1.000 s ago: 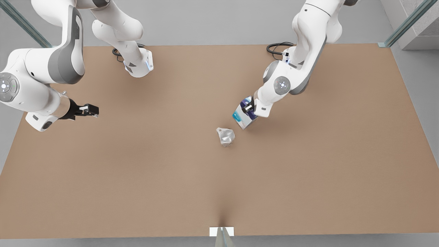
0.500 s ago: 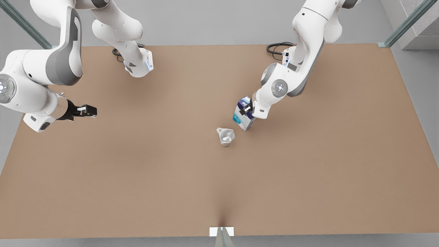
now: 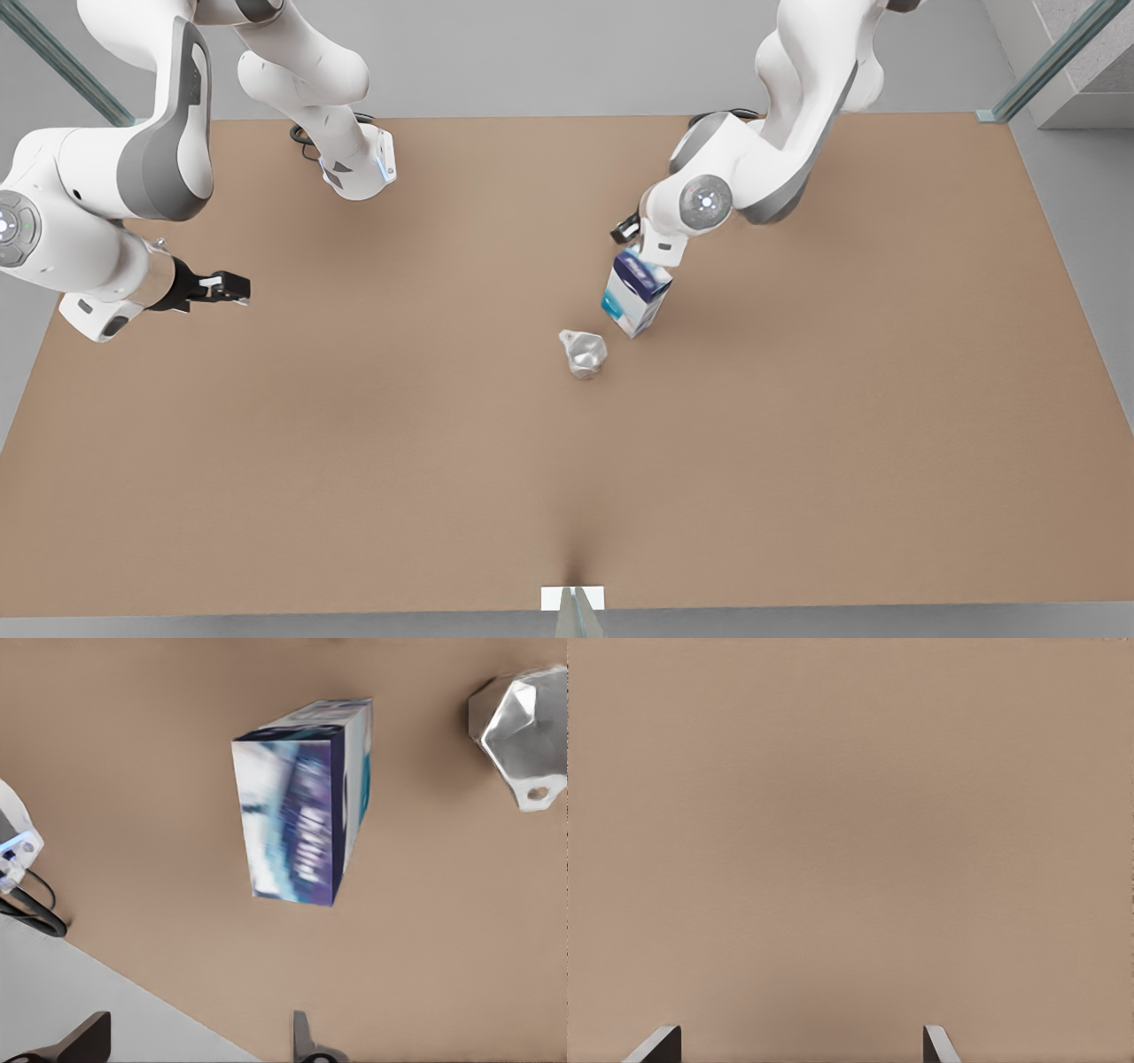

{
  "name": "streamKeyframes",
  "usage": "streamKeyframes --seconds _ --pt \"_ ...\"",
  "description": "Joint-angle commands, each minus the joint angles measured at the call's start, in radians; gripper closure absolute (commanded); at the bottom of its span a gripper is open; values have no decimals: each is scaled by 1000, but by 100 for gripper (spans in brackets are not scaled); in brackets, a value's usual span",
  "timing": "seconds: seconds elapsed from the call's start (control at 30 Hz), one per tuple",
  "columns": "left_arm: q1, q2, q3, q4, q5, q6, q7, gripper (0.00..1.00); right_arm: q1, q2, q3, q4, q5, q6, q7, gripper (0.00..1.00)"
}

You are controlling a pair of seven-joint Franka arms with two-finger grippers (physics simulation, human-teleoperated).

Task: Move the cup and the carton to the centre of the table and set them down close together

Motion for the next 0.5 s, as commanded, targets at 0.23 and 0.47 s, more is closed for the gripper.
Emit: streamKeyframes --seconds 0.23,0.47 --pt "271 36 261 131 339 88 998 0 -1 8 -3 -3 -5 11 7 0" --pt "282 75 275 155 336 111 994 0 -1 8 -5 -2 -6 11 10 0"
